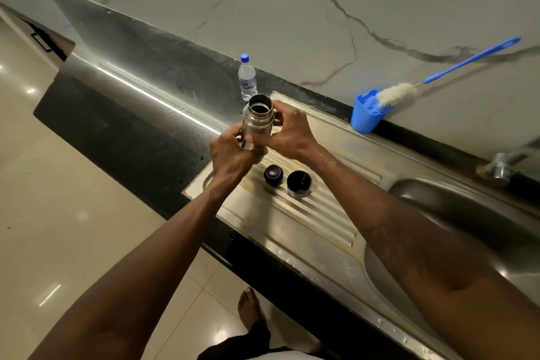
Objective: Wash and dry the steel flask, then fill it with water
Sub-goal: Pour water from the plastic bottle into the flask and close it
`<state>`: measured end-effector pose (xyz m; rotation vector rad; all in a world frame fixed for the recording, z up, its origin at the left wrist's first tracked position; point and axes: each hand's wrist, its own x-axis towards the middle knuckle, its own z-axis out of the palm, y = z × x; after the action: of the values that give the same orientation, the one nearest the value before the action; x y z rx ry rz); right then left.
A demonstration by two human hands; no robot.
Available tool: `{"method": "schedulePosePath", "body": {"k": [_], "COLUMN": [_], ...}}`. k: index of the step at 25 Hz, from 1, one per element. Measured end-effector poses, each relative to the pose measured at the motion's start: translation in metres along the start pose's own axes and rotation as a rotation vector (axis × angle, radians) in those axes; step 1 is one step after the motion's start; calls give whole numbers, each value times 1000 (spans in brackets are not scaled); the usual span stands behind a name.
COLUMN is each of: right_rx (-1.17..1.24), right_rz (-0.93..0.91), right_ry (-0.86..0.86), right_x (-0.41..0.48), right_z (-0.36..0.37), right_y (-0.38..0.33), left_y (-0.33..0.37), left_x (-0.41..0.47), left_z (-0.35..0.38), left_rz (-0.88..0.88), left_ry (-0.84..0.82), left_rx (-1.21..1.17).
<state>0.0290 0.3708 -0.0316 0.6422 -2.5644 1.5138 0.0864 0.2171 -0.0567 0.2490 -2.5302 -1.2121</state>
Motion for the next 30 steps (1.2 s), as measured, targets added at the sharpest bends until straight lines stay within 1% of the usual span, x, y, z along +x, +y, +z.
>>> {"method": "schedulePosePath", "body": {"k": [4, 7, 9, 13, 16, 21, 26, 30], "right_rx": [28, -15, -46, -96, -97, -69, -90, -150], "right_rz": [26, 95, 133, 196, 229, 244, 254, 279], "right_ry": [172, 263, 292, 293, 290, 267, 238, 176], "right_x": [-15, -41, -64, -109, -128, -139, -138, -139], "right_z": [-62, -110, -136, -167, -172, -166, -160, -162], "right_y": [3, 14, 25, 49, 64, 83, 84, 84], "left_y": [53, 89, 104, 115, 115, 102, 93, 89], "left_x": [8, -5, -20, -46, -58, -62, -61, -59], "left_z": [28, 62, 87, 126, 142, 154, 154, 152], "left_rz": [138, 155, 142, 102, 128, 132, 124, 138], "left_ry": [-63, -176, -261, -402, -462, -513, -517, -545], "left_rx": [-105, -195, -198, -182, -148, -103, -110, -60]}}
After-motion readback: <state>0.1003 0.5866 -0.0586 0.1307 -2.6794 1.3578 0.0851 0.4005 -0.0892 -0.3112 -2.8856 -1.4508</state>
